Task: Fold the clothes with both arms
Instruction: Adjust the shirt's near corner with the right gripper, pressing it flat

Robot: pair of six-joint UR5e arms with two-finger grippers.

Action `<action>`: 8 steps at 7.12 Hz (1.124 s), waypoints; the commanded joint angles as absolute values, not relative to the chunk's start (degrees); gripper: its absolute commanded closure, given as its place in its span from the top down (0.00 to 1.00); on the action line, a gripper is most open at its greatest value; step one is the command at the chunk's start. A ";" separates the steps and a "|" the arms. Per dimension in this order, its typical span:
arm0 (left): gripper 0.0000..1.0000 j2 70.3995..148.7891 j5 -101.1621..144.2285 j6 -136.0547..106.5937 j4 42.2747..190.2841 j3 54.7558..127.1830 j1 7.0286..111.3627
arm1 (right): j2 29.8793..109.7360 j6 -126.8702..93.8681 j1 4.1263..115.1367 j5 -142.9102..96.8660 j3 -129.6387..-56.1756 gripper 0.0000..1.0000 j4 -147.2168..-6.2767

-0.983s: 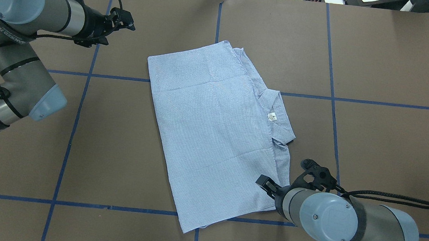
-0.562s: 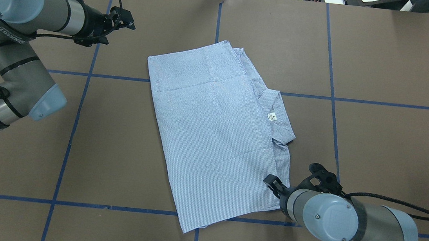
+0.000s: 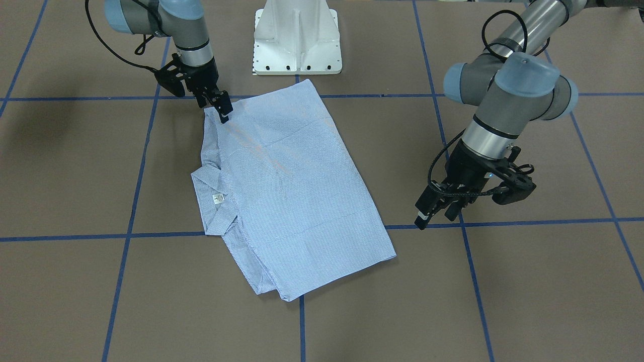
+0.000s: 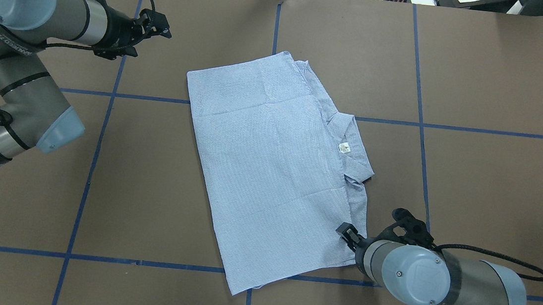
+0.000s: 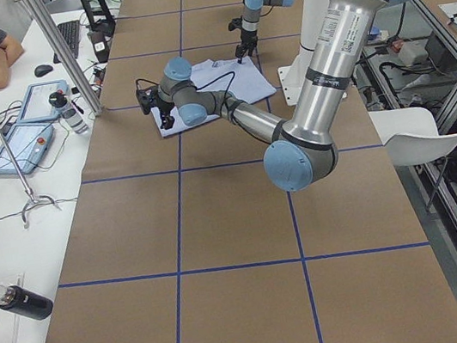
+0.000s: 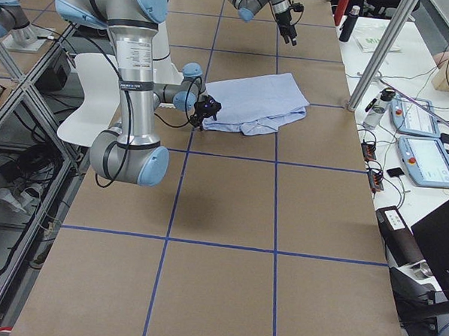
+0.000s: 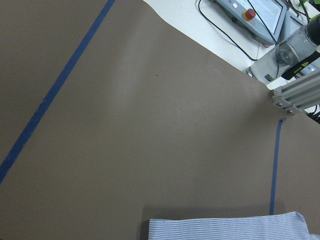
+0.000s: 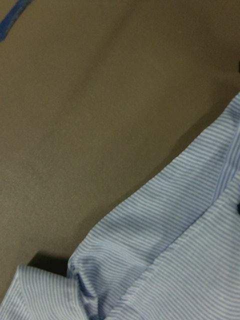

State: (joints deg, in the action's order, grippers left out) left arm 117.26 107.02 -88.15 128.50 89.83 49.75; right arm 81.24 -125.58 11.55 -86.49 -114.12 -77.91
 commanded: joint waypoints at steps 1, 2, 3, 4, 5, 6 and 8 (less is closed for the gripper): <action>1.00 117.33 107.05 -88.24 128.50 89.82 49.75 | 81.21 -125.42 11.60 -87.01 -114.17 0.00 -77.96; 1.00 117.33 107.05 -88.24 128.50 89.82 49.75 | 81.12 -125.33 11.60 -87.10 -114.34 0.00 -77.96; 1.00 117.33 107.05 -88.24 128.50 89.82 49.75 | 80.95 -125.33 11.60 -87.19 -114.52 0.00 -78.05; 1.00 117.33 107.05 -88.33 128.50 89.82 49.75 | 80.86 -125.33 11.60 -87.19 -114.52 0.00 -78.22; 1.00 117.42 107.05 -88.50 128.50 89.91 49.75 | 80.77 -125.33 11.60 -87.27 -115.48 0.00 -78.74; 1.00 117.51 107.05 -88.51 128.50 89.91 49.75 | 80.77 -125.33 11.60 -88.15 -117.32 0.00 -80.14; 1.00 117.25 107.22 -88.77 128.58 90.35 49.83 | 80.68 -125.51 10.64 -88.51 -119.34 0.00 -81.21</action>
State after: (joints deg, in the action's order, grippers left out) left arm 117.39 107.10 -88.60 128.55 90.06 49.79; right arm 80.69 -125.41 11.33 -88.27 -117.74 -80.61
